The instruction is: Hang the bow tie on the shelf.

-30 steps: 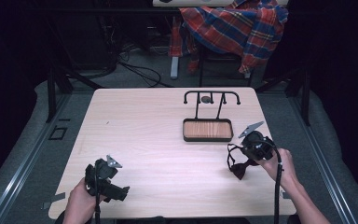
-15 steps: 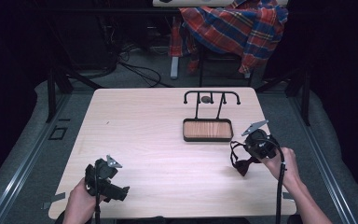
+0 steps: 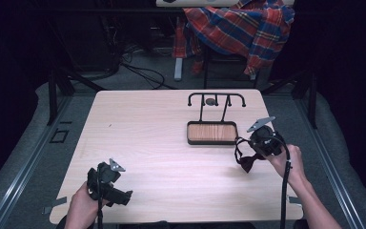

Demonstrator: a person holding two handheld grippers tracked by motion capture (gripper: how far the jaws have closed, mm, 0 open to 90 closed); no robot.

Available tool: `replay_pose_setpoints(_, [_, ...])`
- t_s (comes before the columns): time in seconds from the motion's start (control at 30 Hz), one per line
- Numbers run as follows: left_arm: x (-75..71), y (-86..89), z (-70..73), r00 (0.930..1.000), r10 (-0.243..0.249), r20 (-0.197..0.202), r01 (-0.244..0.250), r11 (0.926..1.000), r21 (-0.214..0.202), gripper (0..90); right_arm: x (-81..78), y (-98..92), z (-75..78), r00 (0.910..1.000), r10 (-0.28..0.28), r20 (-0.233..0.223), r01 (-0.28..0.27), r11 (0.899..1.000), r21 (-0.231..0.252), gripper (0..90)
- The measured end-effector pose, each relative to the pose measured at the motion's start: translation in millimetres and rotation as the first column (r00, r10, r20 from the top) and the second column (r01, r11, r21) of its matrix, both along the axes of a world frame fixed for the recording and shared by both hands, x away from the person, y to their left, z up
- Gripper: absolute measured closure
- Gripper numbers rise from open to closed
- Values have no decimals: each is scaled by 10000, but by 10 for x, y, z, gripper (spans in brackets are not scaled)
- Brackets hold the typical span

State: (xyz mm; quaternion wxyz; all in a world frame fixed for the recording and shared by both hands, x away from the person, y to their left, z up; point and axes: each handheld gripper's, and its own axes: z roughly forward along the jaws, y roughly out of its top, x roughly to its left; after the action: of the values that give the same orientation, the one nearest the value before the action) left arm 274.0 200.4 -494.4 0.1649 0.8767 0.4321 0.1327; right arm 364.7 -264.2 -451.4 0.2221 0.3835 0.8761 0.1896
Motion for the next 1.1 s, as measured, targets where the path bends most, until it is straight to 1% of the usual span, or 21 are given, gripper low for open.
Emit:
replay_pose_setpoints(0.1, [0,0,0,10000,-5,-6,5,10000,7,11,30,-5,26,10000,9,24,-9,10000,-49,895])
replay_pose_setpoints(0.17, [0,0,0,10000,-3,-6,3,10000,8,12,46,-5,33,9999,-60,99,60,10000,40,895])
replay_pose_setpoints(0.2, [0,0,0,10000,-1,-9,1,10000,6,11,59,-7,45,10000,-31,80,31,10000,-14,895])
replay_pose_setpoints(0.23, [1,1,0,10000,7,-9,-7,10000,-11,11,70,-4,49,9999,-51,92,50,10000,30,894])
replay_pose_setpoints(0.33, [2,4,-1,10000,3,-25,-3,10000,-36,9,105,10,73,9999,-12,164,13,10000,-57,895])
replay_pose_setpoints(0.37, [2,3,1,10000,11,-26,-12,10000,-52,9,110,18,74,9998,-32,208,32,10000,22,894])
replay_pose_setpoints(0.43, [2,-3,-2,10000,-13,-49,13,10000,-9,9,127,29,100,9998,28,210,-28,10000,-14,894])
replay_pose_setpoints(0.47, [1,-2,-3,10000,-30,-59,30,10000,23,9,134,38,110,9995,-8,306,6,10000,62,894])
replay_pose_setpoints(0.5, [-1,2,-1,10000,-16,-22,16,10000,-10,9,140,39,124,9996,7,295,-7,10000,0,895])
replay_pose_setpoints(0.57, [-4,10,2,10000,19,-10,-19,10000,-98,9,157,38,143,9994,-25,344,23,10000,50,894])
replay_pose_setpoints(0.6, [-6,11,3,10000,14,-4,-14,10000,-88,9,169,37,152,9995,-14,322,12,10000,58,894])
replay_pose_setpoints(0.73, [-3,5,-1,10000,-17,-4,17,10000,-40,9,200,33,175,9988,-126,482,117,9998,179,894])
replay_pose_setpoints(0.83, [-4,10,1,10000,13,-17,-13,10000,-99,9,232,24,214,9988,-126,471,120,9998,141,894])
replay_pose_setpoints(0.87, [-3,10,1,10000,17,-17,-17,9999,-106,9,248,23,229,9982,-188,567,177,9997,194,894])
replay_pose_setpoints(0.93, [-2,7,1,10000,-6,-29,5,10000,-55,9,276,20,253,9980,-189,598,175,9996,243,894])
replay_pose_setpoints(0.97, [-2,7,1,10000,-7,-31,7,10000,-55,9,285,25,253,9975,-256,663,233,9991,353,894])
replay_pose_setpoints(1.1, [-5,9,2,10000,18,-9,-18,9999,-101,9,337,26,293,9973,-271,677,250,9992,310,894])
